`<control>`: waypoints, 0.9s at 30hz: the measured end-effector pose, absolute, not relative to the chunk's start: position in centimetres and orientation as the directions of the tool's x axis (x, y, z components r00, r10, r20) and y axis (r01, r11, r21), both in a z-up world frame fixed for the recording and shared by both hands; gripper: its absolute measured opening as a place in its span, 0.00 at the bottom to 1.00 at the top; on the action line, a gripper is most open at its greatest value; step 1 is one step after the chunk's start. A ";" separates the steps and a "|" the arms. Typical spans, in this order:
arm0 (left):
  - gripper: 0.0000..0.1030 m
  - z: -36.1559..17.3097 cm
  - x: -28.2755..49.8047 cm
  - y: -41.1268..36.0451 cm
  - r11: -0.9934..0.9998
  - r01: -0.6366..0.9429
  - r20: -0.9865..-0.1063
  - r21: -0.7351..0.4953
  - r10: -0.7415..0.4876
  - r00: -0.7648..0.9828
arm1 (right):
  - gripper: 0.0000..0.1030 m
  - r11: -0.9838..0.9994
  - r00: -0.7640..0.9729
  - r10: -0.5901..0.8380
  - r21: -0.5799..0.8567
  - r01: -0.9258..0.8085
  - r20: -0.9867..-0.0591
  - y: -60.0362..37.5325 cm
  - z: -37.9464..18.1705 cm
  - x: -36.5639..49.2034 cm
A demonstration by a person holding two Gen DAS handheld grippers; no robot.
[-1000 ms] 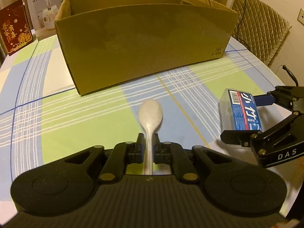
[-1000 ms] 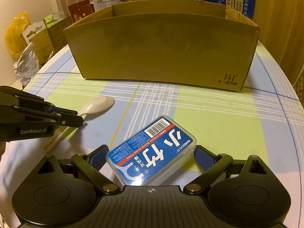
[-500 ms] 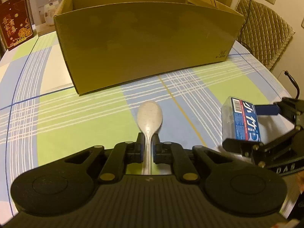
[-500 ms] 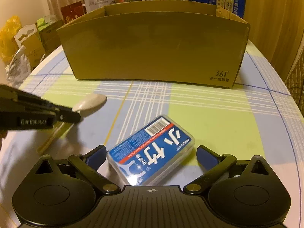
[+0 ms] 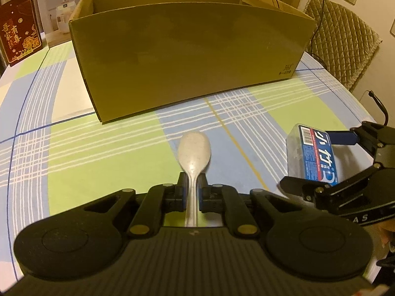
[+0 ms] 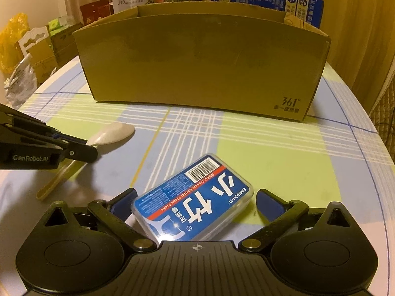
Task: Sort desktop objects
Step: 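Lift the white spoon and blue floss case off the table with both tools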
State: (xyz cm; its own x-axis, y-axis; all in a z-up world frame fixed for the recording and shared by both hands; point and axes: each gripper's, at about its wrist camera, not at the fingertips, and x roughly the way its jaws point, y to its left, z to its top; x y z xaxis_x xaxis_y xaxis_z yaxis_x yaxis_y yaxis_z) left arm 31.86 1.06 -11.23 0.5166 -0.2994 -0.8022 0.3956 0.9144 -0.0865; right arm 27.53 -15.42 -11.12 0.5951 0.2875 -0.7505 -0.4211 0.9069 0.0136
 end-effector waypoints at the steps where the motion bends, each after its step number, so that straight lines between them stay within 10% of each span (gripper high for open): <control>1: 0.05 -11.2 31.9 1.1 0.914 0.395 -0.802 -0.088 -0.301 0.516 | 0.97 0.904 0.595 0.289 0.009 -0.428 -0.750 -15.4 -11.2 27.5; 27: 0.05 -9.7 31.2 1.8 0.924 0.369 -0.779 -0.102 -0.305 0.548 | 0.90 0.915 0.647 0.313 0.039 -0.400 -0.695 -16.3 -9.1 27.1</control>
